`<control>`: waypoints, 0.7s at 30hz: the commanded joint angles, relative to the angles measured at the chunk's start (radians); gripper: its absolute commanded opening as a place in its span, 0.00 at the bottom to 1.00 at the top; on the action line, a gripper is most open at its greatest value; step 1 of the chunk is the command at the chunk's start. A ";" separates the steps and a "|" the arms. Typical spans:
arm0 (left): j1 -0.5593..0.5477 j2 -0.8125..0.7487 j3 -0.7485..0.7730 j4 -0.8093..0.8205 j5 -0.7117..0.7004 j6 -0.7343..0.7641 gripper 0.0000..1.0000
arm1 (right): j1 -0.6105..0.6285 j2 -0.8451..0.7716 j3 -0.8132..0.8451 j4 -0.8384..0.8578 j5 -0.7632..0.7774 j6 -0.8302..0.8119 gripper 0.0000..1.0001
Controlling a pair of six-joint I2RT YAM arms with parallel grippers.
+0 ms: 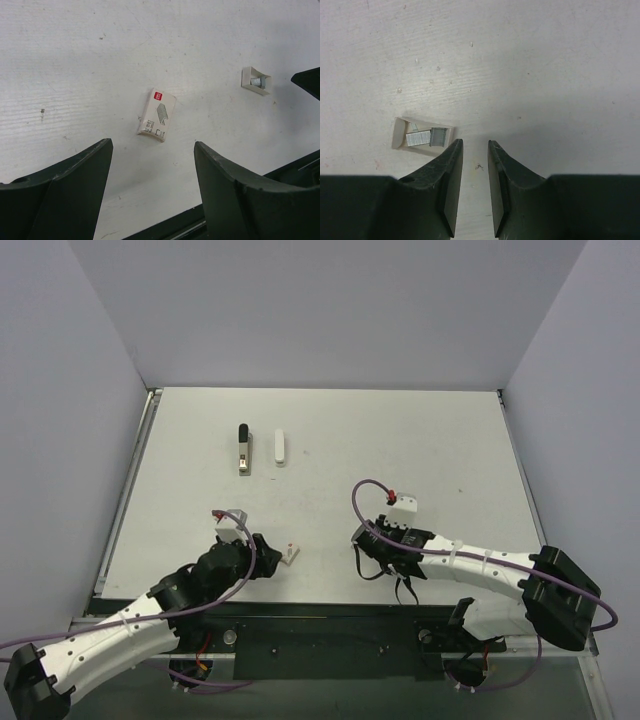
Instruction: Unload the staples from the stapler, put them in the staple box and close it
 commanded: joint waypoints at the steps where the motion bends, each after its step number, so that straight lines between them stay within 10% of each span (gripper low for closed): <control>1: -0.003 0.041 -0.009 0.083 0.015 -0.022 0.77 | -0.005 -0.015 -0.019 -0.002 0.002 0.011 0.23; 21: -0.003 0.122 -0.027 0.158 0.036 -0.024 0.77 | -0.006 0.103 0.019 0.093 -0.042 -0.011 0.23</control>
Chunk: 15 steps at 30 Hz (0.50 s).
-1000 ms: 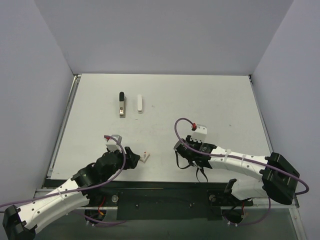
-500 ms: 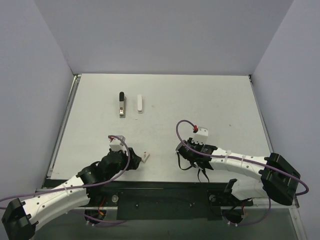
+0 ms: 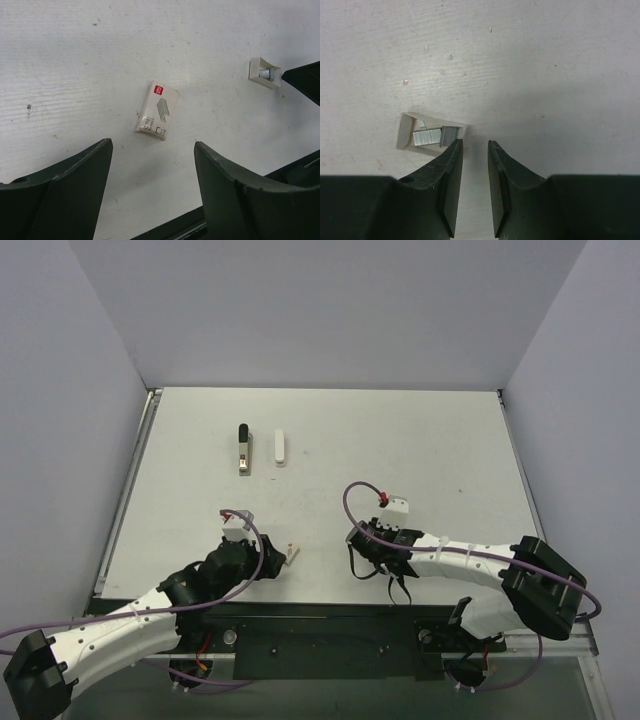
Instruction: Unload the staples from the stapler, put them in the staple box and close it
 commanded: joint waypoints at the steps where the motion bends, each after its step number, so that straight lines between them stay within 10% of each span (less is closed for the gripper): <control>1: -0.003 0.001 -0.007 0.060 0.007 -0.002 0.77 | -0.005 0.021 0.032 0.011 0.007 -0.008 0.23; 15: -0.003 0.018 -0.014 0.081 0.015 -0.002 0.77 | -0.010 0.059 0.043 0.029 0.004 -0.012 0.23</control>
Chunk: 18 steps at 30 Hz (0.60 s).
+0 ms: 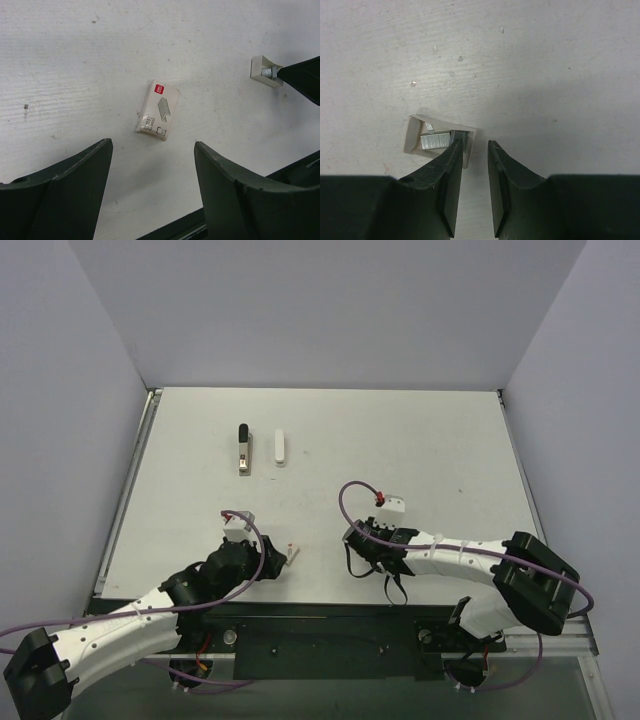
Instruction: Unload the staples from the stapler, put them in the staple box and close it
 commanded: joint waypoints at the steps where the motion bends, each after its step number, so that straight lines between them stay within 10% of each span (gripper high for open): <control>1: -0.003 0.004 0.002 0.053 0.012 -0.002 0.77 | -0.010 0.024 0.030 -0.007 0.015 -0.005 0.23; 18: -0.003 0.035 -0.005 0.064 0.012 -0.047 0.77 | -0.015 0.026 0.026 0.005 0.012 -0.028 0.00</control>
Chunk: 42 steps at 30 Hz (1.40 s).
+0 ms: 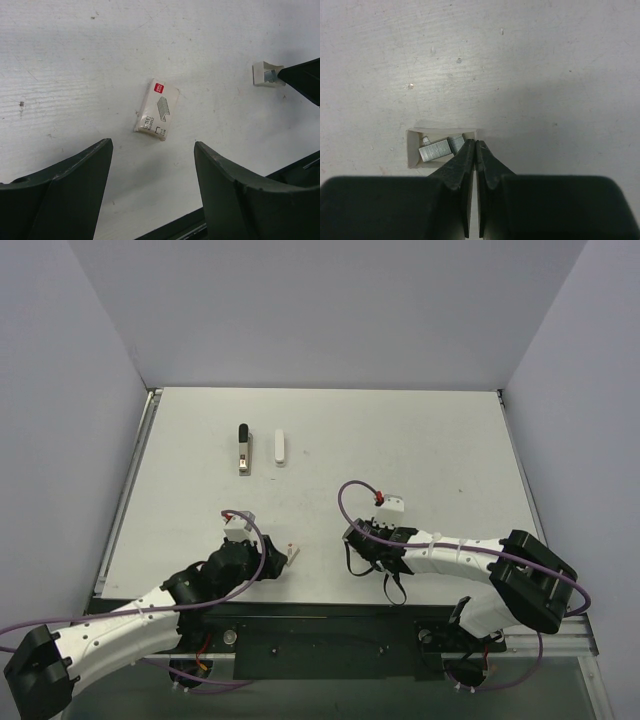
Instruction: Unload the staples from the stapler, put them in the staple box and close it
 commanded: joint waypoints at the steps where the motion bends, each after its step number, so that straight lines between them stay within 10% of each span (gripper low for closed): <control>1: -0.003 0.015 -0.007 0.051 0.011 -0.028 0.77 | -0.004 0.002 0.028 -0.011 0.022 -0.013 0.00; 11: -0.003 0.044 -0.048 0.092 0.024 -0.076 0.70 | -0.002 0.013 0.043 0.041 -0.018 -0.097 0.00; 23: -0.003 0.178 -0.048 0.174 0.005 -0.088 0.15 | 0.013 0.080 0.121 0.109 -0.089 -0.182 0.00; 42: 0.013 0.419 0.007 0.284 -0.038 -0.071 0.09 | 0.031 0.204 0.227 0.158 -0.174 -0.284 0.00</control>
